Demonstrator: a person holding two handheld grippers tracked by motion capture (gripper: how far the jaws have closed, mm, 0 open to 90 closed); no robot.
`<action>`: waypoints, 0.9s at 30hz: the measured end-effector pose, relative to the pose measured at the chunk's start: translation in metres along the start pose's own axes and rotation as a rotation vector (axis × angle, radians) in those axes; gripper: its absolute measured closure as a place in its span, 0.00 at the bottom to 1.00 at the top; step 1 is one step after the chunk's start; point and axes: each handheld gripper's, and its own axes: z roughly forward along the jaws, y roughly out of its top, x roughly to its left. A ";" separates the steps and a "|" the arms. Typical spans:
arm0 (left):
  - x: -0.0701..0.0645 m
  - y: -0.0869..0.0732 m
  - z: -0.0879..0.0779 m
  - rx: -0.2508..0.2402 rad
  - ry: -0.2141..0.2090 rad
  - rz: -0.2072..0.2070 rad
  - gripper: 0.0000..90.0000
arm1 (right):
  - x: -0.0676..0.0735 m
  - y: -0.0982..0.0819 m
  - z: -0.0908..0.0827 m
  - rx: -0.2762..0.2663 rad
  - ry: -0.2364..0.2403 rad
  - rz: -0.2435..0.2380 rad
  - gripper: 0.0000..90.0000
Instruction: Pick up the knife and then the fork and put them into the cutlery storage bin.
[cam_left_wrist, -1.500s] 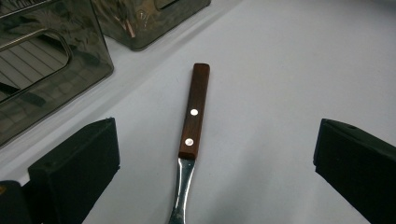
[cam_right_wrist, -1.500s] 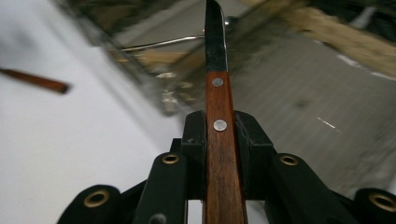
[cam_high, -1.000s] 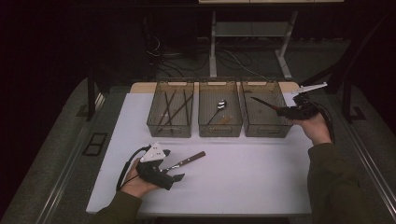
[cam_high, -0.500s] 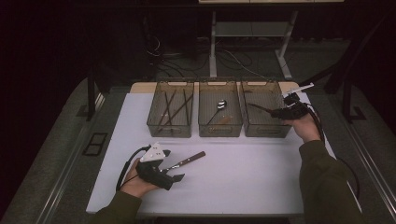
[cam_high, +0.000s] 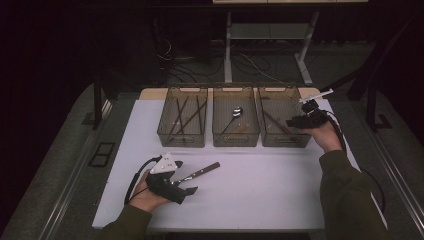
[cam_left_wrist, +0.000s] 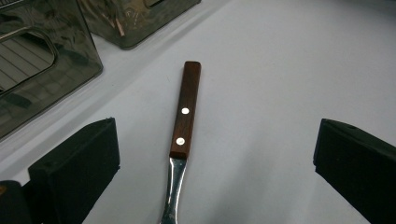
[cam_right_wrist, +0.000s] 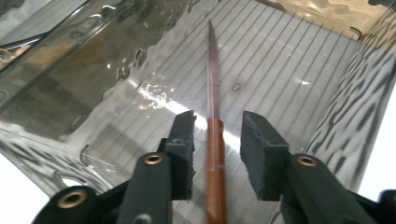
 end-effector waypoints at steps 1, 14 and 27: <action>0.000 0.000 0.000 0.001 0.000 0.000 0.00 | 0.000 0.000 -0.001 0.000 0.001 0.004 0.67; 0.000 0.000 0.000 0.002 -0.002 -0.008 0.01 | 0.013 -0.007 -0.040 -0.141 0.085 0.016 0.36; 0.001 0.000 0.000 0.009 0.014 -0.014 0.05 | 0.064 -0.041 -0.068 -0.217 0.177 -0.068 0.18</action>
